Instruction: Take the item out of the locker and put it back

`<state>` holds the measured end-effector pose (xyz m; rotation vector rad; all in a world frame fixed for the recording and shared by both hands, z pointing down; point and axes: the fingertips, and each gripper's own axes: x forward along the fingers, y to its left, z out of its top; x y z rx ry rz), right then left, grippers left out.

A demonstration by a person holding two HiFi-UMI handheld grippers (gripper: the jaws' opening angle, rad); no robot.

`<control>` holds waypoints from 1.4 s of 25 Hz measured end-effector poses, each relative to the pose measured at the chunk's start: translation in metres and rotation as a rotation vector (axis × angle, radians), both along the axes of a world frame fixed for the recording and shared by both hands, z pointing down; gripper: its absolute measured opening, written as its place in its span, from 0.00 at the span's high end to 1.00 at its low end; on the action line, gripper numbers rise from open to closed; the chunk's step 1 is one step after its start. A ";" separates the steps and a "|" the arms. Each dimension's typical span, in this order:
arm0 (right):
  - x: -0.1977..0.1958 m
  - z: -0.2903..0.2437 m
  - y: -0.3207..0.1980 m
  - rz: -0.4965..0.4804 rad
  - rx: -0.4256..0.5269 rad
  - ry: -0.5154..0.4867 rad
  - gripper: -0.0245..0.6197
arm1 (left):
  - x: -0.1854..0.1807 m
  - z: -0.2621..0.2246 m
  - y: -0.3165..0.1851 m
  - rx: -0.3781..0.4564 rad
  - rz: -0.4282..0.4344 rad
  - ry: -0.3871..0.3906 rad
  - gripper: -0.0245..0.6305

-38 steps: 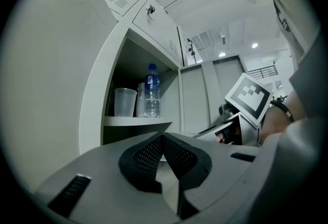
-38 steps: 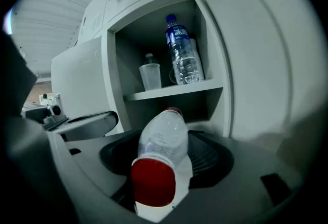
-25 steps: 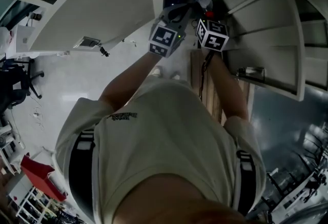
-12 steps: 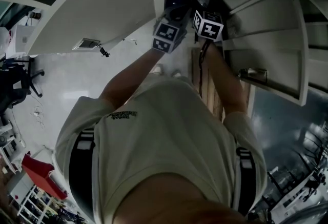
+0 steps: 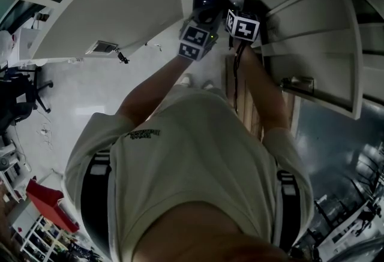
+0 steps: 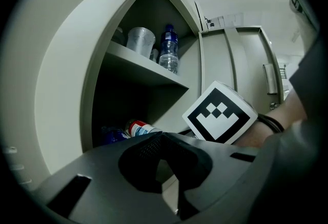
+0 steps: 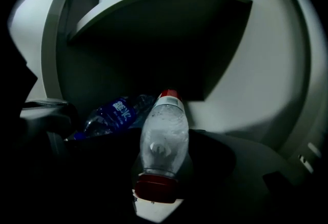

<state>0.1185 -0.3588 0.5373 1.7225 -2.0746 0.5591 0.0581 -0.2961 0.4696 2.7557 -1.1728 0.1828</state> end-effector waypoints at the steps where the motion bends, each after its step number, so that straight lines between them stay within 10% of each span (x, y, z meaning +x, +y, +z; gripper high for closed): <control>1: 0.000 0.000 -0.001 -0.006 0.000 0.009 0.50 | 0.000 0.000 0.000 -0.001 0.001 0.000 0.95; 14: -0.002 0.006 -0.014 -0.019 -0.031 -0.018 0.48 | -0.001 0.013 -0.023 -0.018 -0.001 0.004 0.95; 35: -0.007 -0.152 0.038 -0.082 0.273 -0.134 0.67 | -0.009 -0.075 0.000 0.131 0.026 0.030 0.95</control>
